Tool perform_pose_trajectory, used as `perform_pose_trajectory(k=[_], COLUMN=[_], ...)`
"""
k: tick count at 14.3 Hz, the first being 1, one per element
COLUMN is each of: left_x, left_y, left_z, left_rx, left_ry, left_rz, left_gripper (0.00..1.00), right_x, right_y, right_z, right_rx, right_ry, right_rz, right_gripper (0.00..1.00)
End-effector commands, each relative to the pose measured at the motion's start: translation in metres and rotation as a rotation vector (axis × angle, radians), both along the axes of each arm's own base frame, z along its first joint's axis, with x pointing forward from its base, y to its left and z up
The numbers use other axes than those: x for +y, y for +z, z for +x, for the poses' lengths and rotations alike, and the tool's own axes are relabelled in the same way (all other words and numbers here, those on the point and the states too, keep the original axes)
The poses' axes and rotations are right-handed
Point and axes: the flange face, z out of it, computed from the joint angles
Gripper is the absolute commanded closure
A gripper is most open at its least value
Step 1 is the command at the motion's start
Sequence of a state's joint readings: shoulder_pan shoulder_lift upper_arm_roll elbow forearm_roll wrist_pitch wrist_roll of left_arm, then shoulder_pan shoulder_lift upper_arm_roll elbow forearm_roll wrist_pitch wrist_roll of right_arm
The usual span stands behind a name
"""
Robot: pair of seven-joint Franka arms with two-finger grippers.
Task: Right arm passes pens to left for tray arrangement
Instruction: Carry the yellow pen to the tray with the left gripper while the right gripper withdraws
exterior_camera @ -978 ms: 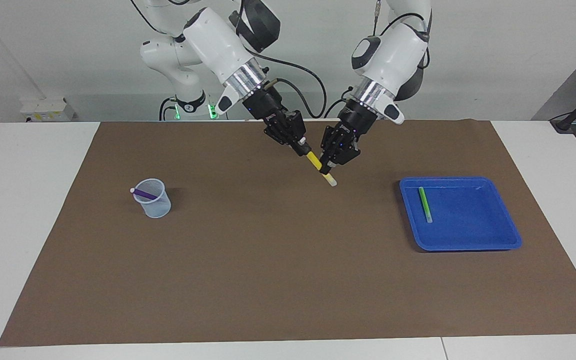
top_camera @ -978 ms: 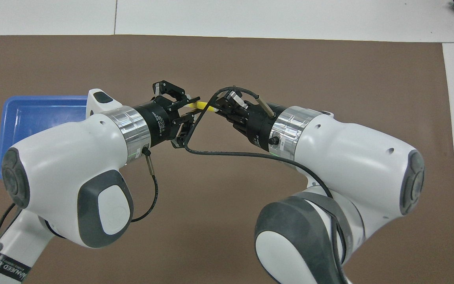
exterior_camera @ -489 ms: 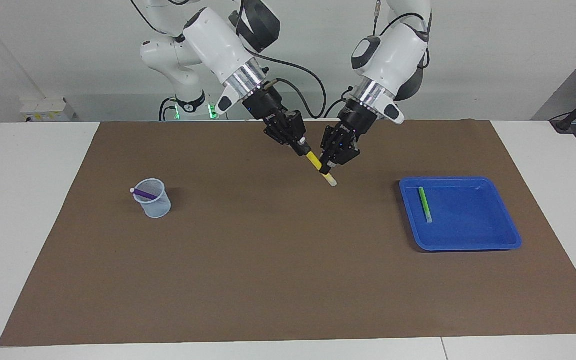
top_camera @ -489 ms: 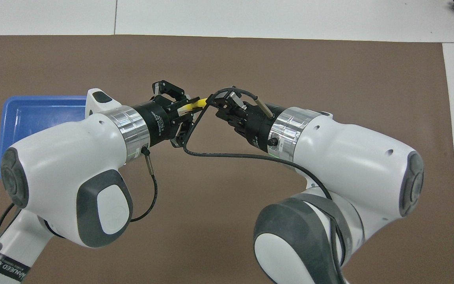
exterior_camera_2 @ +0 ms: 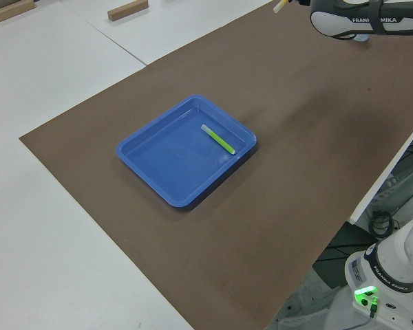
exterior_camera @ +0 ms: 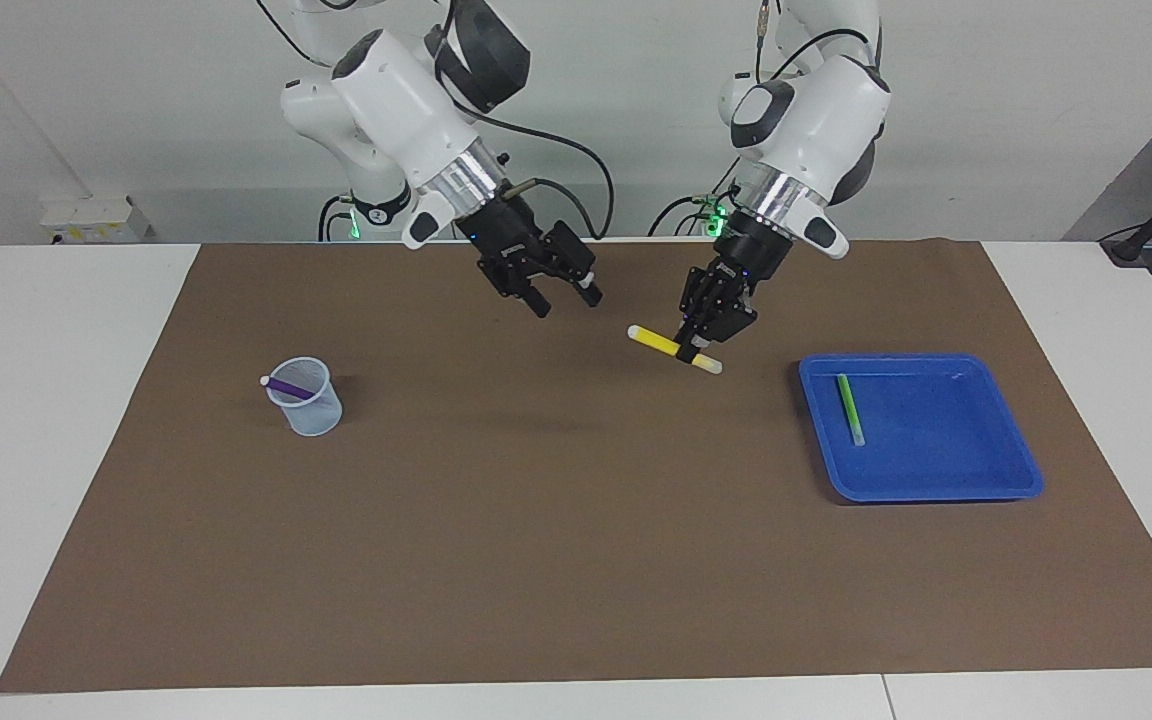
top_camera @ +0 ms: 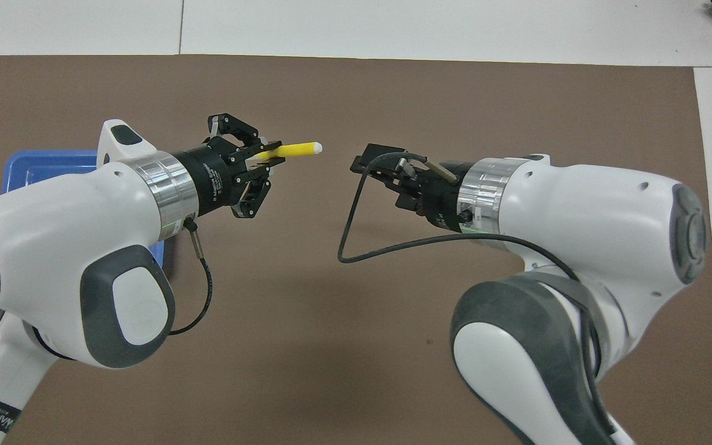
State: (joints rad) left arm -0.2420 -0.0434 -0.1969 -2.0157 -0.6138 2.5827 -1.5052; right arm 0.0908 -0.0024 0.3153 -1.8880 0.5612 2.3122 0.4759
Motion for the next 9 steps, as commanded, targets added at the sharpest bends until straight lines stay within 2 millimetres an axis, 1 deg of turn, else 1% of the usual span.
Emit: perform_pose_trajectory(k=[1,3,6,8,9], left_x=[0.035,0.061,0.1,0.123,0.137], left_y=[0.001,-0.003,-0.005,-0.008,-0.01], left_z=[0.004,0.007,0.008,0.008,0.007], left_rx=[-0.003,-0.008,-0.033,-0.048,-0.064], left_ry=[-0.117,-0.218,-0.37,-0.465,-0.532], left_rz=[0.069,0.122,0.185,0.218,0.242], left_gripper=[1.0,1.0,1.0,1.0,1.0], right_x=[-0.053,-0.081,-0.112,-0.144,-0.164], right_y=[-0.005,-0.012,-0.018,-0.026,-0.033], right_z=[-0.004,-0.005,-0.013,-0.016,-0.019], right_rx=[-0.027,-0.02,0.048,0.08,0.081], right_ry=[0.218,0.346,0.425,0.482,0.529], right_rz=[-0.195,-0.334,-0.49,-0.561,-0.596], right_gripper=[0.0,0.0,0.0,0.0,0.0])
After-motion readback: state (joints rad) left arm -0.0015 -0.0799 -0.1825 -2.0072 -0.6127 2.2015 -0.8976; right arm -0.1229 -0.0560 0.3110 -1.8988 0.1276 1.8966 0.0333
